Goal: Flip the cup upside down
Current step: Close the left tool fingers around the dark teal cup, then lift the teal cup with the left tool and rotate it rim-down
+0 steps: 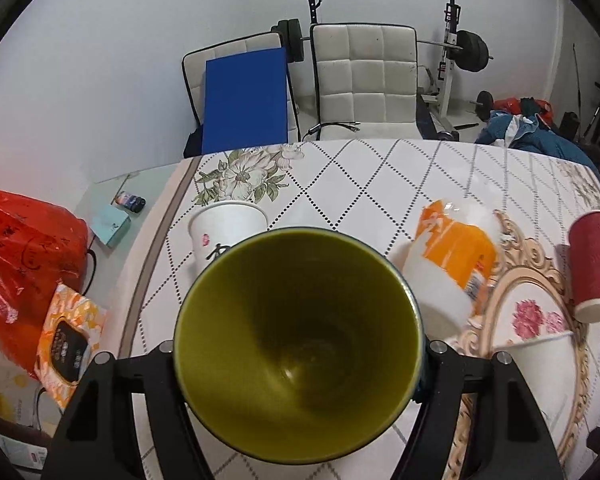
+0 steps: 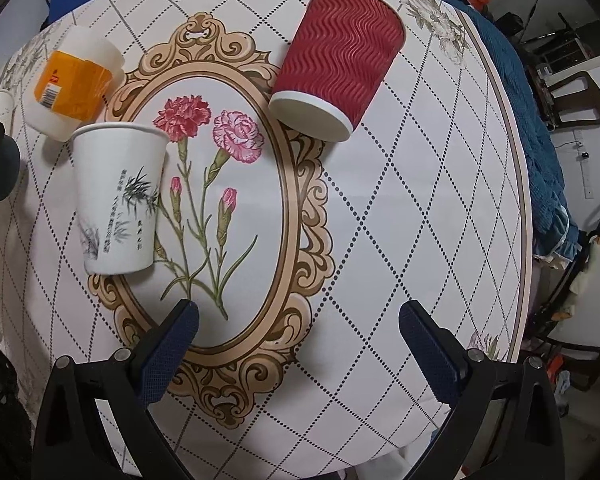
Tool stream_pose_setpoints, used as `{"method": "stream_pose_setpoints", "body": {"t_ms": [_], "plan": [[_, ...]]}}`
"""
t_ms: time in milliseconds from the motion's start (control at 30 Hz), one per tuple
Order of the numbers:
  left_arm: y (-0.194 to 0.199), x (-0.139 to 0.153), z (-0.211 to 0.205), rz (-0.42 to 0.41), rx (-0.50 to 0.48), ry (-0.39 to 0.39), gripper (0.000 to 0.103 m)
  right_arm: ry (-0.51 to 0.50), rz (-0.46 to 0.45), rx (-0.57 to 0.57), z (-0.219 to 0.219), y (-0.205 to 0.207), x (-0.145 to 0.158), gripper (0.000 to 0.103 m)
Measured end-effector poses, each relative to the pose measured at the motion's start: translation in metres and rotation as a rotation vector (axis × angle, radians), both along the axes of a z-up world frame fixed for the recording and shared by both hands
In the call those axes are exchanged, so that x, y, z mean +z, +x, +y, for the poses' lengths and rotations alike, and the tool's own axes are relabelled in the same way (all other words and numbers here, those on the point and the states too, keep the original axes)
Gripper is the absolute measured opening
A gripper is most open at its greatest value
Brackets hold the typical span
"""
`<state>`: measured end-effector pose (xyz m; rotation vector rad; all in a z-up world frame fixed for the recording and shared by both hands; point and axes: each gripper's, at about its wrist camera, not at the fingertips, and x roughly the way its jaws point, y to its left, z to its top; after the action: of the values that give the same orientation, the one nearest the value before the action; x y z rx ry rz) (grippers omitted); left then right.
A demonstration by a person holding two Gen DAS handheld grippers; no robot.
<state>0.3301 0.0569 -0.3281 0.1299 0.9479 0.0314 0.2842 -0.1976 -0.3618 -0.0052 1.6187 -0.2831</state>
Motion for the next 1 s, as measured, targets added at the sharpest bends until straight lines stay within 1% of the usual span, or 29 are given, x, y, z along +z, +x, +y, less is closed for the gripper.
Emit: {"method": "stream_pose_setpoints", "body": {"t_ms": [133,300,433,467,633,700,833,867,967,1000], "plan": [[-0.022,0.019,-0.004,0.013,-0.024,0.009,0.07,0.016,-0.018,-0.004,-0.002,-0.012,0.008,0.101],[-0.066,0.036,-0.015,0.067,-0.053,0.038,0.07,0.038,-0.053,0.004,-0.009,-0.032,0.019,0.101],[-0.107,0.038,-0.026,0.195,-0.034,0.015,0.07,0.07,-0.062,0.023,-0.015,-0.052,0.025,0.101],[-0.117,0.039,-0.03,0.218,-0.03,0.006,0.07,0.079,-0.064,0.032,-0.018,-0.057,0.025,0.101],[-0.165,0.036,-0.051,0.316,-0.009,0.011,0.07,0.109,-0.079,0.068,-0.028,-0.085,0.028,0.101],[-0.18,0.031,-0.055,0.381,-0.003,-0.002,0.07,0.122,-0.08,0.075,-0.034,-0.097,0.027,0.101],[-0.201,0.008,-0.058,0.545,0.017,-0.042,0.07,0.138,-0.069,0.087,-0.044,-0.115,0.022,0.101],[-0.206,0.003,-0.058,0.571,0.021,-0.048,0.07,0.139,-0.066,0.093,-0.046,-0.118,0.021,0.101],[-0.209,-0.014,-0.057,0.684,0.032,-0.092,0.069,0.141,-0.068,0.105,-0.05,-0.125,0.022,0.101],[-0.209,-0.018,-0.056,0.707,0.04,-0.103,0.068,0.144,-0.07,0.106,-0.052,-0.127,0.024,0.101]]}}
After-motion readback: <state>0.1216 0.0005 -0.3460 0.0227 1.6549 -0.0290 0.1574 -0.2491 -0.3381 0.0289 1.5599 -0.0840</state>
